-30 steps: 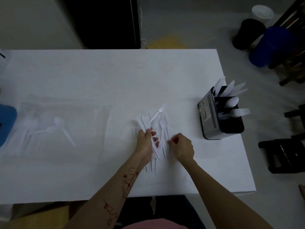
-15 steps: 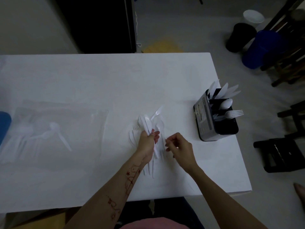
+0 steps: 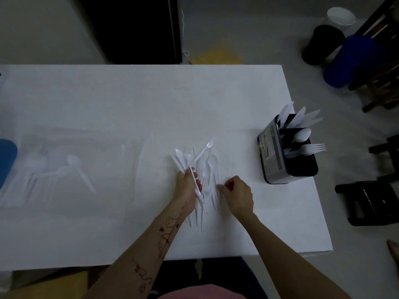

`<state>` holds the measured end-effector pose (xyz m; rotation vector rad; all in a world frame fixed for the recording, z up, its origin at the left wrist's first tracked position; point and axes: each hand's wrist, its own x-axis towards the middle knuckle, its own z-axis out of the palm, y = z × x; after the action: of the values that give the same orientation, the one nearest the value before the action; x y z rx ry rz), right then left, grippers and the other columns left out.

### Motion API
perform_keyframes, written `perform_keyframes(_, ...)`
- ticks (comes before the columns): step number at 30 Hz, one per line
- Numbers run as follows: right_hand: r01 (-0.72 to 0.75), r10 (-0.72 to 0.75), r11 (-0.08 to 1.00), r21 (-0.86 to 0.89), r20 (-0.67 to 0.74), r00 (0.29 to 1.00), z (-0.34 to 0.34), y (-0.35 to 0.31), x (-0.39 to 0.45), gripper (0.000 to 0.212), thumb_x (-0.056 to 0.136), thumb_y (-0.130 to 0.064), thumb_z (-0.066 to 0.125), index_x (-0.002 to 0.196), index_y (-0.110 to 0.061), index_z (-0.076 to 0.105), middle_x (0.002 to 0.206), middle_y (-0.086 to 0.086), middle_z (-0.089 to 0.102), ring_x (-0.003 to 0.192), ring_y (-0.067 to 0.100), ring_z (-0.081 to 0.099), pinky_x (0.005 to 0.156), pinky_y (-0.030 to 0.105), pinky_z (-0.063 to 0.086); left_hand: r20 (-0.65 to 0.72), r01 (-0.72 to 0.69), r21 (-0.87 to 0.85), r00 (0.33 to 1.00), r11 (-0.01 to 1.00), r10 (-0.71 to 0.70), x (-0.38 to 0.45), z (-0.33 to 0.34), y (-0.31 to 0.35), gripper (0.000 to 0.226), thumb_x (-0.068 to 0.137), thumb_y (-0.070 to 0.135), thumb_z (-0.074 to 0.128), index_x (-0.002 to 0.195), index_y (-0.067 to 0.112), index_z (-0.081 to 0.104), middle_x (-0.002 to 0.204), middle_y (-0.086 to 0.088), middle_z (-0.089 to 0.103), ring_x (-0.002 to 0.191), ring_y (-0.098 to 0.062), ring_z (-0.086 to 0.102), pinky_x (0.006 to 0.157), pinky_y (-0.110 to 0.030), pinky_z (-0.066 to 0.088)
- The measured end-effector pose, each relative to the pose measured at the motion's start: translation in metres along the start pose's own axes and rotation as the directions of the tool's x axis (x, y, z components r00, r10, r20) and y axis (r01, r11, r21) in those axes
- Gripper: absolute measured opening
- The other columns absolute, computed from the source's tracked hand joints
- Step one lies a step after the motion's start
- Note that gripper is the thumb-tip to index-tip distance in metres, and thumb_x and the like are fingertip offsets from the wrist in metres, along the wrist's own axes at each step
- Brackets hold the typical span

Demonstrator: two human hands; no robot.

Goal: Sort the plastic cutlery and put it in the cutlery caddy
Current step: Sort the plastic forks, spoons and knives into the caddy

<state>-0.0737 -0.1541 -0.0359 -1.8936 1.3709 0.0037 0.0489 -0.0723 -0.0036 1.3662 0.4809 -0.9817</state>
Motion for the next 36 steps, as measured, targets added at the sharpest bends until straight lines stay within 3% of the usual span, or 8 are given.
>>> perform_keyframes(6, -0.103, 0.103, 0.995, -0.015, 0.03, 0.994, -0.002, 0.007, 0.013, 0.009, 0.086, -0.026, 0.065, 0.084, -0.018, 0.062, 0.078, 0.002, 0.068, 0.069, 0.024, 0.066, 0.07, 0.042, 0.06, 0.039, -0.047, 0.039, 0.998, 0.998, 0.046, -0.005, -0.002, -0.003, 0.034, 0.1, 0.042, 0.039, 0.098, 0.01, 0.047, 0.072, 0.0, 0.044, 0.055, -0.011, 0.041, 0.051, -0.024, 0.038)
perform_keyframes(11, -0.043, 0.044, 0.998, -0.043, 0.032, 0.999, -0.003, 0.003, 0.005, 0.027, 0.084, -0.045, 0.07, 0.086, -0.021, 0.059, 0.08, -0.006, 0.063, 0.071, 0.014, 0.062, 0.066, 0.031, 0.054, 0.045, -0.063, 0.103, 0.997, 0.993, 0.059, -0.005, 0.0, -0.004, 0.028, 0.1, 0.035, 0.044, 0.101, 0.008, 0.048, 0.073, -0.001, 0.045, 0.055, -0.01, 0.041, 0.049, -0.022, 0.039)
perform_keyframes(14, -0.034, 0.04, 0.995, -0.095, 0.061, 0.997, 0.002, -0.002, 0.003, 0.027, 0.083, -0.042, 0.073, 0.09, -0.021, 0.058, 0.087, -0.004, 0.061, 0.077, 0.014, 0.06, 0.068, 0.027, 0.046, 0.052, -0.081, 0.104, 0.996, 0.991, 0.076, -0.006, 0.0, -0.003, 0.025, 0.1, 0.033, 0.044, 0.101, 0.008, 0.048, 0.074, -0.001, 0.045, 0.057, -0.01, 0.041, 0.052, -0.023, 0.039)
perform_keyframes(20, -0.058, 0.073, 0.991, -0.121, 0.12, 0.99, -0.002, -0.005, 0.012, 0.018, 0.087, -0.032, 0.069, 0.084, -0.017, 0.059, 0.083, 0.0, 0.064, 0.077, 0.021, 0.064, 0.072, 0.032, 0.053, 0.062, -0.087, 0.107, 0.995, 0.99, 0.081, -0.006, -0.001, -0.002, 0.025, 0.101, 0.03, 0.042, 0.106, 0.006, 0.048, 0.075, -0.001, 0.045, 0.059, -0.011, 0.041, 0.052, -0.023, 0.038)
perform_keyframes(26, -0.121, 0.119, 0.993, 0.014, 0.096, 0.988, -0.011, 0.004, 0.016, 0.02, 0.081, -0.029, 0.077, 0.078, -0.014, 0.065, 0.07, 0.003, 0.07, 0.057, 0.022, 0.068, 0.072, 0.043, 0.061, 0.066, -0.082, 0.105, 0.995, 0.991, 0.075, -0.008, -0.003, -0.005, 0.023, 0.101, 0.028, 0.042, 0.106, 0.007, 0.049, 0.076, -0.002, 0.047, 0.059, -0.011, 0.041, 0.052, -0.022, 0.038)
perform_keyframes(29, -0.103, 0.101, 0.994, 0.028, 0.048, 0.994, -0.016, 0.009, 0.015, 0.02, 0.08, -0.028, 0.078, 0.08, -0.016, 0.063, 0.074, 0.001, 0.068, 0.061, 0.021, 0.067, 0.072, 0.044, 0.06, 0.062, -0.075, 0.105, 0.996, 0.992, 0.069, -0.008, -0.006, -0.005, 0.025, 0.101, 0.028, 0.042, 0.108, 0.006, 0.05, 0.076, -0.002, 0.047, 0.059, -0.011, 0.042, 0.054, -0.022, 0.039)
perform_keyframes(36, 0.035, -0.033, 0.997, -0.067, 0.032, 0.999, -0.008, 0.003, 0.011, 0.02, 0.083, -0.027, 0.076, 0.092, -0.014, 0.064, 0.089, 0.0, 0.062, 0.078, 0.017, 0.059, 0.067, 0.027, 0.044, 0.071, -0.079, 0.136, 0.995, 0.988, 0.07, -0.012, -0.004, -0.008, 0.027, 0.102, 0.029, 0.041, 0.112, 0.007, 0.05, 0.08, -0.002, 0.049, 0.062, -0.011, 0.043, 0.056, -0.023, 0.04)
